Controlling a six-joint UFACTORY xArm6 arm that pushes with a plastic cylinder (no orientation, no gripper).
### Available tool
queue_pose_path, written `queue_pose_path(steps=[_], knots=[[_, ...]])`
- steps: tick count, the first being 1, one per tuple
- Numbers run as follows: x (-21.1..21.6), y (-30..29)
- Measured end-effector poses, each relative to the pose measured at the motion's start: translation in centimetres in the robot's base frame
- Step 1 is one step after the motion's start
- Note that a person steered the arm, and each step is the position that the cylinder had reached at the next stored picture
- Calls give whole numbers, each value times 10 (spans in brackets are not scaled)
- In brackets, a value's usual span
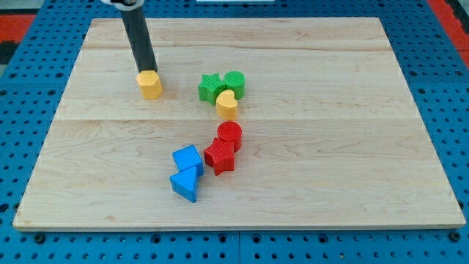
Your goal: Place the yellow hexagon left to the yellow heart
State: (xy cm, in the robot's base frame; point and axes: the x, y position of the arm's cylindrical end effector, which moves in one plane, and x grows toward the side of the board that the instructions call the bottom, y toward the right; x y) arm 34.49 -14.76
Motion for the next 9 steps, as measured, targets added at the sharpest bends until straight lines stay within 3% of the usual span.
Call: queue_pose_path(steps=[6,9], knots=[[20,-30],[70,52]])
